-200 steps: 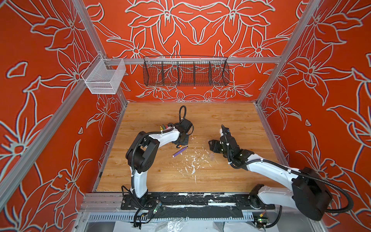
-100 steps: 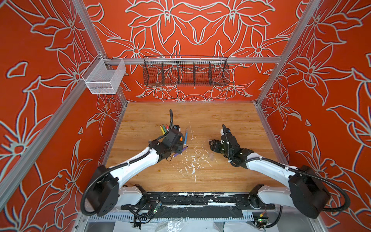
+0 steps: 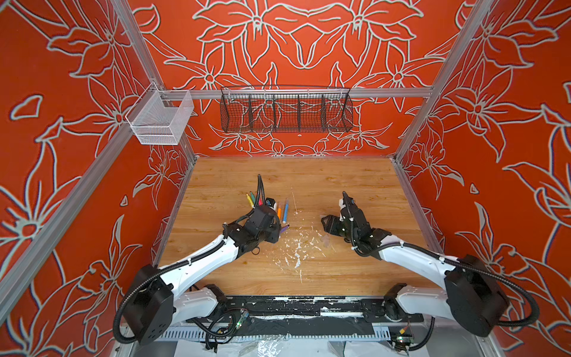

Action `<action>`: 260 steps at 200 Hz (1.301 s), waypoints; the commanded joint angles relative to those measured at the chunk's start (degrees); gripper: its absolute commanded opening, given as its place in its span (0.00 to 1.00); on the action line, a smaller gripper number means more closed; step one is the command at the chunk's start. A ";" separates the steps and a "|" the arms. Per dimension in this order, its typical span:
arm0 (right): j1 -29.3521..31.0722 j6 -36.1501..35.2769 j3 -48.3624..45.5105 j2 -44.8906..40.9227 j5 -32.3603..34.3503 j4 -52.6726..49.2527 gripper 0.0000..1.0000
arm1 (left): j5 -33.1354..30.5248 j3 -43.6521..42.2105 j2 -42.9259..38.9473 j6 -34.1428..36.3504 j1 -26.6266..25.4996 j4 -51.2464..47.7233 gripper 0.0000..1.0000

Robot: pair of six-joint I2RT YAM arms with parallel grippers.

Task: Insert the pens into the pen caps
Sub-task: 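Move the left gripper down over the purple marker lying on the table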

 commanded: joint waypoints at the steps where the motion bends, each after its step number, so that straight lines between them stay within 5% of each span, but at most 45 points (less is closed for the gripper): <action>1: -0.22 -0.02 -0.46 -1.57 0.37 -0.90 0.64 | 1.22 1.79 5.60 1.08 0.04 -2.83 0.59; 59: -0.59 -1.13 1.27 -2.75 1.54 -4.86 0.64 | 7.46 13.47 22.32 2.42 -0.38 -12.85 0.49; 132: -0.95 -0.90 1.38 -3.30 1.45 -5.84 0.65 | 5.86 19.00 31.55 2.17 -1.10 -18.44 0.47; 189: -1.04 -0.42 1.41 -3.28 0.86 -6.26 0.65 | 5.11 17.90 28.08 3.92 -3.11 -16.67 0.50; 233: -1.12 -0.47 0.99 -4.35 1.21 -6.45 0.65 | -9.42 14.37 20.68 2.70 -7.51 -14.99 0.60; 260: -1.15 -0.30 0.99 -4.51 1.18 -6.61 0.64 | -12.78 13.84 20.24 2.02 -7.43 -15.11 0.64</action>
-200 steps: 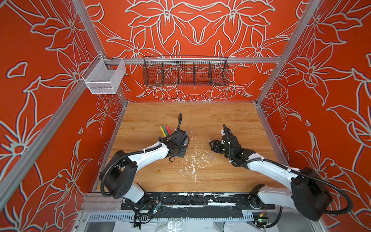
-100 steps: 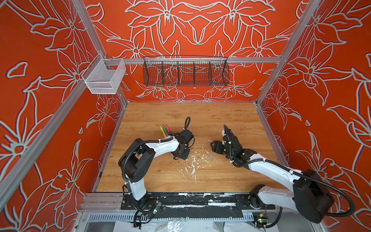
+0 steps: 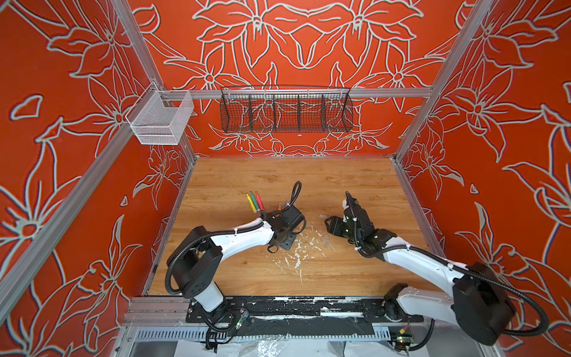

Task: Insert the pens into the pen caps
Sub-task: 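Move the left gripper down over the purple marker lying on the table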

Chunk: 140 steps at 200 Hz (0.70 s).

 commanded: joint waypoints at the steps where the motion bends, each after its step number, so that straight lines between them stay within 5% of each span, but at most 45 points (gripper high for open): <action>1: -0.25 0.36 0.93 -1.02 0.84 -1.42 0.65 | -6.81 -0.62 -0.22 -0.87 0.46 -0.11 0.64; 53: -0.38 0.56 1.05 -0.83 0.51 -1.58 0.65 | -9.63 3.41 7.29 -2.17 1.20 -3.18 0.64; 140: -0.54 0.48 1.17 -1.96 0.29 -2.30 0.65 | 0.94 6.89 15.14 -2.03 5.82 -5.00 0.59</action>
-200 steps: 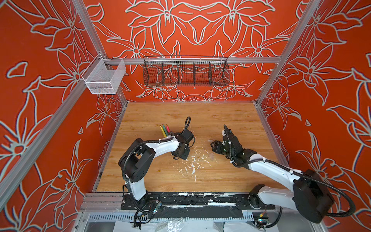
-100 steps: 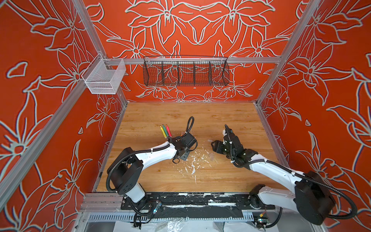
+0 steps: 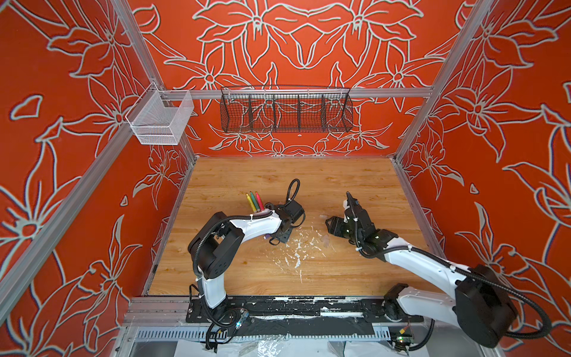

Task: Insert the pens into the pen caps
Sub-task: 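Move the left gripper down over the purple marker lying on the table, then close the left gripper on the purple marker's barrel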

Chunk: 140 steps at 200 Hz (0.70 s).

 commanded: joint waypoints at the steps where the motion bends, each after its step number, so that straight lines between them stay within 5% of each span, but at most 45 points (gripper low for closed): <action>1: -0.36 0.46 1.17 -0.93 0.40 -1.05 0.65 | 3.97 0.06 2.03 -0.56 0.79 -2.48 0.59; 92: -0.57 0.63 1.18 -0.15 0.27 -1.31 0.65 | 14.13 0.05 2.33 1.45 0.97 -1.47 0.29; 140: -0.67 0.79 1.28 0.23 -0.06 -1.31 0.65 | 13.54 1.01 3.26 1.48 0.92 -3.17 0.26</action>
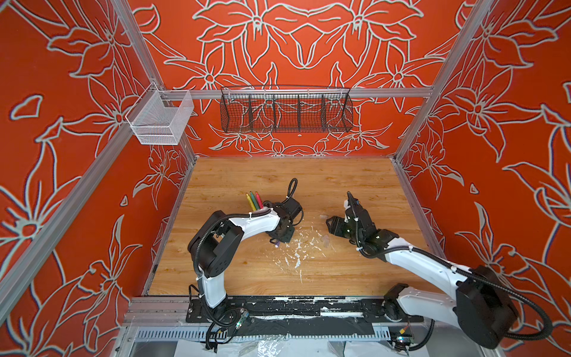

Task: Insert the pens into the pen caps
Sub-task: 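Close the left gripper on the purple marker's barrel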

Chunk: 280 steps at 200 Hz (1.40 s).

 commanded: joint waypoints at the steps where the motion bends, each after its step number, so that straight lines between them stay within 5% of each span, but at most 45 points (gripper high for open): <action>1: -0.41 0.64 1.27 0.25 0.01 -0.86 0.65 | 1.09 0.37 2.78 0.27 -0.04 -3.40 0.26; 57: -0.62 0.58 1.18 -0.23 0.49 -1.30 0.65 | 1.50 -3.12 -1.21 -0.63 -1.11 -2.94 0.32; 190: -0.92 1.23 1.47 0.81 -1.62 -0.86 0.64 | 0.29 0.24 4.70 -0.90 -1.20 -5.24 0.36; 280: -0.98 1.03 1.08 -0.18 -1.86 -0.27 0.64 | 2.00 -0.37 3.76 -0.38 -1.20 -3.90 0.09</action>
